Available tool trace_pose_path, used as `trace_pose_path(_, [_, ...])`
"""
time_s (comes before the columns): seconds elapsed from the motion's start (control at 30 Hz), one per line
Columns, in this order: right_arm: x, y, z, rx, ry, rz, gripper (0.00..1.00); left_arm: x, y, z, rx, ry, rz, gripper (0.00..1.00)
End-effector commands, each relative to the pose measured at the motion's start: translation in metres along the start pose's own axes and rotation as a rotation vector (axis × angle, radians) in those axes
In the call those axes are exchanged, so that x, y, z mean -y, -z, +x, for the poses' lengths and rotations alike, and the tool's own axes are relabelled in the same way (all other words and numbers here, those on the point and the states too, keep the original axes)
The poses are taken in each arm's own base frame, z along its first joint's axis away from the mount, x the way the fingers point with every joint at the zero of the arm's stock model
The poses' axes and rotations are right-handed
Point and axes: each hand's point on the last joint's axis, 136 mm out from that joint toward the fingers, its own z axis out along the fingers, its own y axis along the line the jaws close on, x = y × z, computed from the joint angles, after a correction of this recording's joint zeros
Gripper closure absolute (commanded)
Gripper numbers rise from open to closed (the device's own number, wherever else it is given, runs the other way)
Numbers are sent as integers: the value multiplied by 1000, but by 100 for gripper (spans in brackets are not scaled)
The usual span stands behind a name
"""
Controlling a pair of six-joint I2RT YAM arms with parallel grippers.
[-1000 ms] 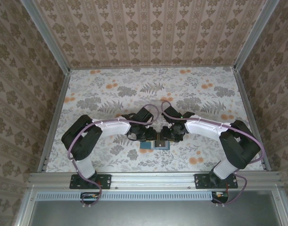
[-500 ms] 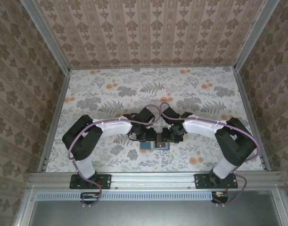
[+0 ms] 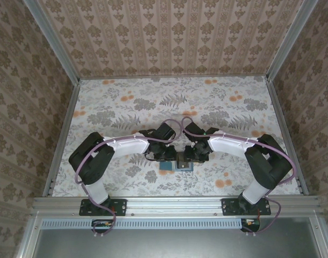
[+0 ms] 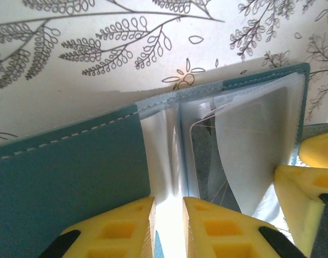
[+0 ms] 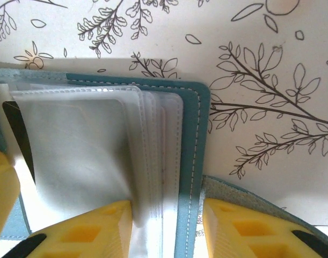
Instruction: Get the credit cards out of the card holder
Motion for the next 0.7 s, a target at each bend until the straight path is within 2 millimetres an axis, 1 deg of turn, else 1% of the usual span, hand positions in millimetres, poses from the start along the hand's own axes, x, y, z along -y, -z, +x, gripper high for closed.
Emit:
trace_pose_path(0.0, [6,9,-2,19,2,35,60,3,13,-3,39,1,18,78])
trace_pose_path(0.13, [3,12,-4,27,0,20,60,12,14,-6,46,4,67,75])
trace_pose_path(0.33, [0,11,-4,20,2,8,60,17,4,-4,18,9,109,72])
trace_pose_path(0.67, [-3,15,-8,31,3,1,59,-6,-10,5,-36,10,-12,75])
